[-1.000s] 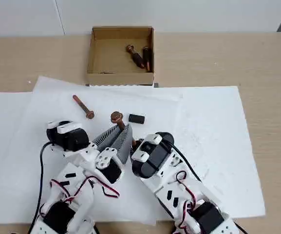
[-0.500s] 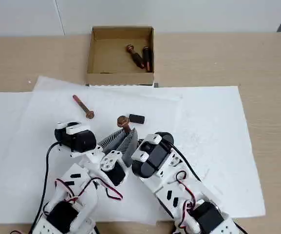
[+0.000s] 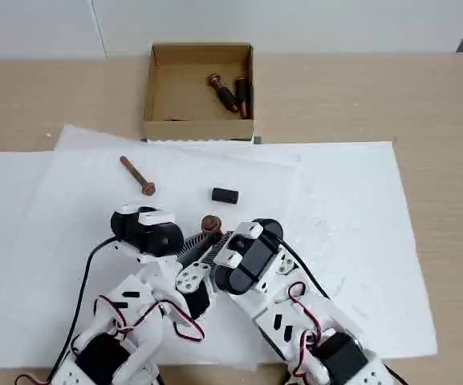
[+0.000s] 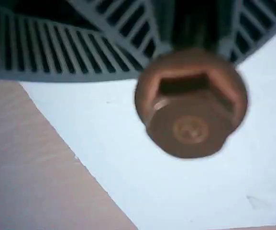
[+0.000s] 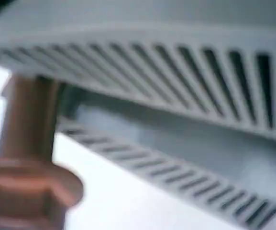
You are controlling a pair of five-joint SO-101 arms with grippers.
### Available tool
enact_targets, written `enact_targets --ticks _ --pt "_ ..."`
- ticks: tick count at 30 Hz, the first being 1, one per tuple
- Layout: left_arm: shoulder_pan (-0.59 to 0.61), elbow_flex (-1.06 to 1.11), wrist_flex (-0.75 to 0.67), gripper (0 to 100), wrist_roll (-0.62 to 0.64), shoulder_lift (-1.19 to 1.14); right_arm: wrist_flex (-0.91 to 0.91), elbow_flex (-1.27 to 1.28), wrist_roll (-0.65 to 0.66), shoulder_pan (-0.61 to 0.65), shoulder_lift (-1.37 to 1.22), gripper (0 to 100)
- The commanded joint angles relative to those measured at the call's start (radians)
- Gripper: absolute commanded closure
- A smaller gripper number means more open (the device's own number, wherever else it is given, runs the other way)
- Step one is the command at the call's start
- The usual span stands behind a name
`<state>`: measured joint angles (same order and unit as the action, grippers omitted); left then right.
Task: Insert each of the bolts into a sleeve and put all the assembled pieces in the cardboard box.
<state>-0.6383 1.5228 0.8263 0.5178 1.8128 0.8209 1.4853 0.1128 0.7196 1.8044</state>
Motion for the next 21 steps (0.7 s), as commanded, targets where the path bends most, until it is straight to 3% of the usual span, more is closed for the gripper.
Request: enact_targets --ticks 1,4,10,21 --pt "-0.037 -0.016 0.028 100 -0.012 0.006 -0.025 -0.060 0.009 -0.007 0.008 99.5" --pt "-0.037 -0.016 0.031 97 -0.012 0.006 -0.025 -0.060 0.009 -0.007 0.008 99.5" --pt "-0.035 -0.016 0.031 80 -0.014 0.005 -0.025 -0.060 0.009 -0.007 0.008 99.5" --pt "0.117 -0.077 0.031 80 -0.072 0.005 -0.024 -0.058 0.009 -0.007 0.007 99.5"
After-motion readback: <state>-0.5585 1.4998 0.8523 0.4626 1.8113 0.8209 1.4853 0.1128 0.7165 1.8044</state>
